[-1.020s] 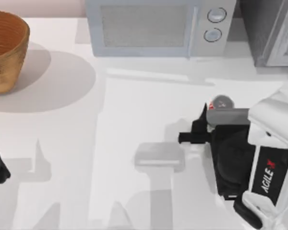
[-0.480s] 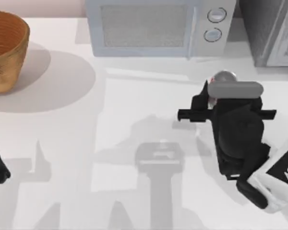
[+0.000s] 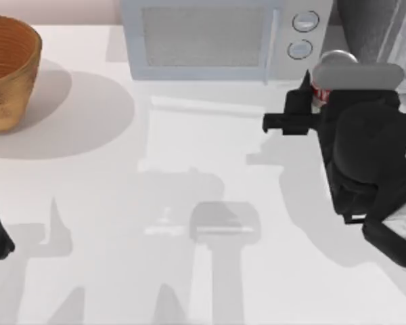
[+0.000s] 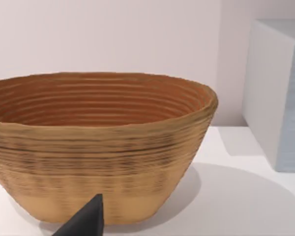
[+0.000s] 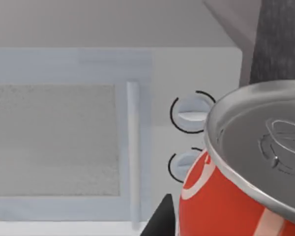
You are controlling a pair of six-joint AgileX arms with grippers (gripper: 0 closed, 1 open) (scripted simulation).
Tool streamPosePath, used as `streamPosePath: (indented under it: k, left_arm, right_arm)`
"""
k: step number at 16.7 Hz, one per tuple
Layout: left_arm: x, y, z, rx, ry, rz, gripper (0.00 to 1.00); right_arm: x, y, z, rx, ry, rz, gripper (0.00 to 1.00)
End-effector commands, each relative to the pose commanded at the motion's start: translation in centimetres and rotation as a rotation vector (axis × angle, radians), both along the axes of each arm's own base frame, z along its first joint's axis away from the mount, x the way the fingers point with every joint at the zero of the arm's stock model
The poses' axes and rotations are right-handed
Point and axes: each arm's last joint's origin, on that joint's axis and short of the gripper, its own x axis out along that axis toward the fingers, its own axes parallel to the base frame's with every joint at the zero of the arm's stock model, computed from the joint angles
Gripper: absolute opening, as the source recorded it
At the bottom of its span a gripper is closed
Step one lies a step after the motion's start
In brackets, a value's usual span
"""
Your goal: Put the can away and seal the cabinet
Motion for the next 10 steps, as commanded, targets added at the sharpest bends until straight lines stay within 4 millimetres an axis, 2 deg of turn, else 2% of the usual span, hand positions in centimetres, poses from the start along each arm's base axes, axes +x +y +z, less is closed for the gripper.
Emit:
streamPosePath:
  k: [6,10]
  left_arm:
    - [0.00,0.00,0.00,0.000,0.000,0.000,1.00]
    - [0.00,0.00,0.00,0.000,0.000,0.000,1.00]
  right_arm:
    - [-0.03,-0.11,0.01,0.004,0.002,-0.002,0.00]
    - [-0.35,-0.57,0.80,0.140,-0.006,0.005,0.00]
